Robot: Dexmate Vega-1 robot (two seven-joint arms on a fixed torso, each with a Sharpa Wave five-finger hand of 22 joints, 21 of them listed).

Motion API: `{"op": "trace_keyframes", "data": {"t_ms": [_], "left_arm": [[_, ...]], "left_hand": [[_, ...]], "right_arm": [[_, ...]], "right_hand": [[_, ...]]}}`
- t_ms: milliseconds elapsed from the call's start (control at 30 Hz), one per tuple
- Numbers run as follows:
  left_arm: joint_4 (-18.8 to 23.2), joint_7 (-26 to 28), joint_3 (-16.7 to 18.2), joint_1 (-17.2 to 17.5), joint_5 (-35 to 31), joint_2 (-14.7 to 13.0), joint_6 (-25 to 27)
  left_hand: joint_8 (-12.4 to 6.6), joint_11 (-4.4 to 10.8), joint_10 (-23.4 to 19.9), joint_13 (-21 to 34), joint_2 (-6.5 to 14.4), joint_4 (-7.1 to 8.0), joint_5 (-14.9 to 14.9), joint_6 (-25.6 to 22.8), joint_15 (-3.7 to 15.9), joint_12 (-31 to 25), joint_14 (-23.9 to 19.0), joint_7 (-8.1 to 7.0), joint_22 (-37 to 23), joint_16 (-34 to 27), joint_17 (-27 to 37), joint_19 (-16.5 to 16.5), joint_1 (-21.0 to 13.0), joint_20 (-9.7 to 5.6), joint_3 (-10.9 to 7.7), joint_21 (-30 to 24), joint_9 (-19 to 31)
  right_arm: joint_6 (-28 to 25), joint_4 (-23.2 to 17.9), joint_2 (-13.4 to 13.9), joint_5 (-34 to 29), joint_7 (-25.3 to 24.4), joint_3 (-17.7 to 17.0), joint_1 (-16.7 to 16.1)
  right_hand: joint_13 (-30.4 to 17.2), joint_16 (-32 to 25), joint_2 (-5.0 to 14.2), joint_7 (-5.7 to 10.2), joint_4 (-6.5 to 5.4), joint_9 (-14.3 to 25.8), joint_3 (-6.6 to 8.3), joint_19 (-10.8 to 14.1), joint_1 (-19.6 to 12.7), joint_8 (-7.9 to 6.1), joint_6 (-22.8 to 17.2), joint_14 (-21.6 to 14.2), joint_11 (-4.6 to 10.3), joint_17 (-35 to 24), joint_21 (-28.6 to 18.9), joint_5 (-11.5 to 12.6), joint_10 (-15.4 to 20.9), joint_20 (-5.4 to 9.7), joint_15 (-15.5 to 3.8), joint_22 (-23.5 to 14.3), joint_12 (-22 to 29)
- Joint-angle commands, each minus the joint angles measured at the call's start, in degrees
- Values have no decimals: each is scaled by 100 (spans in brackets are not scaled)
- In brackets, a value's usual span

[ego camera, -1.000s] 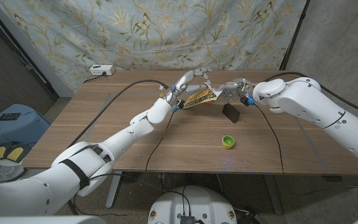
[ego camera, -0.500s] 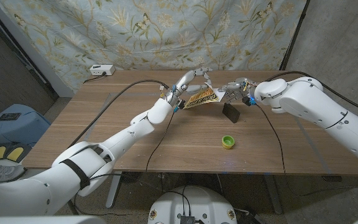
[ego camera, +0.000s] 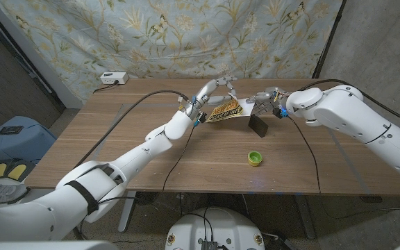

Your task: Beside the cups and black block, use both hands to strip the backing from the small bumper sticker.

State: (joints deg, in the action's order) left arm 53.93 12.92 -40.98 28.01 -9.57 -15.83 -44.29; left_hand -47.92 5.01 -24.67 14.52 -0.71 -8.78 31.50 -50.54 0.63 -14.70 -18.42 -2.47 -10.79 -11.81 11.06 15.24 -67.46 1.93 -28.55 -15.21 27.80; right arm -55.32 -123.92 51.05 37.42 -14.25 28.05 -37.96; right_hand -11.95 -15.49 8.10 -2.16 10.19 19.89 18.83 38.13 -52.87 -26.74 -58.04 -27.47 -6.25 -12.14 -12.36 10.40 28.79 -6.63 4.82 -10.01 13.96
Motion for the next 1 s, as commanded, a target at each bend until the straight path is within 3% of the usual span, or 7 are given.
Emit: {"op": "trace_keyframes", "data": {"t_ms": [33,1000], "left_arm": [[93,-26,68,76,75,-69,54],[1091,99,283,569,84,-467,678]], "left_hand": [[-31,6,-58,32,14,-9,28,18,31,11,-24,41,-26,21,20,13,47,-14,-43,38,19],[-93,10,-43,58,18,-14,35,51,31,38,15,34,-25,33,23,-25,62,-18,-67,65,-1]], "right_arm": [[-176,-41,25,66,-71,-51,20],[-448,-49,114,99,-134,-111,50]], "right_hand": [[-18,-39,-15,-3,-14,36,30,16,-103,-49,-58,-41,-6,-22,-4,14,63,45,-24,-17,-14],[-22,-71,-8,-12,-70,118,11,-46,-180,-87,-6,-53,29,-67,28,8,120,86,-80,-21,-46]]}}
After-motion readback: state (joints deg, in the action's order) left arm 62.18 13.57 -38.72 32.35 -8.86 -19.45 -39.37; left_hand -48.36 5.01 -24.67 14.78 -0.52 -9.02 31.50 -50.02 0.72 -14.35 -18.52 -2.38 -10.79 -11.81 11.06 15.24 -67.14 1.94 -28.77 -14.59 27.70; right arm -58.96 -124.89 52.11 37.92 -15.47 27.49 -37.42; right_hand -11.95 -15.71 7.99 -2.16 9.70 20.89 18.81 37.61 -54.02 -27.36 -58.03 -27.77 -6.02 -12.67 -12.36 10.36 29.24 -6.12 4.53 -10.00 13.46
